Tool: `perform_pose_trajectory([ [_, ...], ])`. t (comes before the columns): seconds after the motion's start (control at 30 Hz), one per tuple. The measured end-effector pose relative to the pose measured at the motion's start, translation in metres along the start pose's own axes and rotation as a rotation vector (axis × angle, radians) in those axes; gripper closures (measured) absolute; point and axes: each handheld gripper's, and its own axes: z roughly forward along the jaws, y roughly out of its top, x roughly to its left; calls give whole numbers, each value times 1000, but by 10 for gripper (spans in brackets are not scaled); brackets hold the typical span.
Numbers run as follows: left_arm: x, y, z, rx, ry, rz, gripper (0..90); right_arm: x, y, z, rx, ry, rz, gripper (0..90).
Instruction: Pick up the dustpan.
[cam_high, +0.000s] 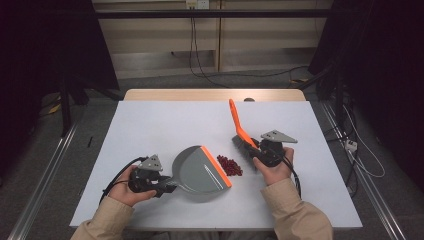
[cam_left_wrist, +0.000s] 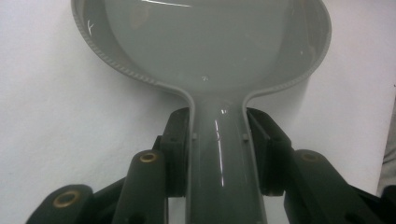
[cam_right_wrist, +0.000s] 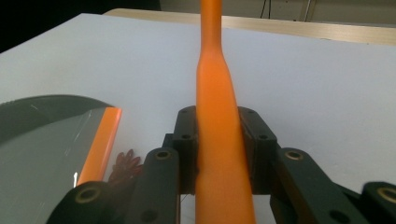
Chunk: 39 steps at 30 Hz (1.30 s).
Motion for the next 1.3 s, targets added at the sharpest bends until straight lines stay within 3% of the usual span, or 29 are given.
perform_pose_trajectory([
  [0.37,-2,1,7,16,-10,25,625,6,-4,1,37,-14,-61,710],
  [0.4,-3,1,8,10,-5,7,625,6,-4,0,40,-16,-68,709],
  [0.57,-4,2,10,27,16,-5,620,6,-3,0,52,-12,-59,706],
  [0.73,-6,6,11,20,34,-8,585,8,0,2,86,0,-62,662],
  [0.77,-6,7,11,34,38,8,584,8,1,3,93,-1,-62,646],
  [0.8,-7,7,13,12,38,-15,579,8,2,4,100,4,-63,646],
  [0.9,-6,7,14,39,29,13,577,9,6,6,118,-2,-73,620],
  [1.03,-7,8,16,31,26,8,587,7,13,11,142,3,-75,622],
  [1.07,-7,8,17,21,26,-3,592,7,14,13,153,5,-76,627],
  [1.17,-5,7,16,45,24,34,624,8,14,17,181,4,-104,698],
  [1.2,-6,7,16,40,25,24,626,9,13,17,188,-6,-118,706],
  [1.3,-6,8,17,67,23,47,630,9,13,16,194,-6,-136,709],
])
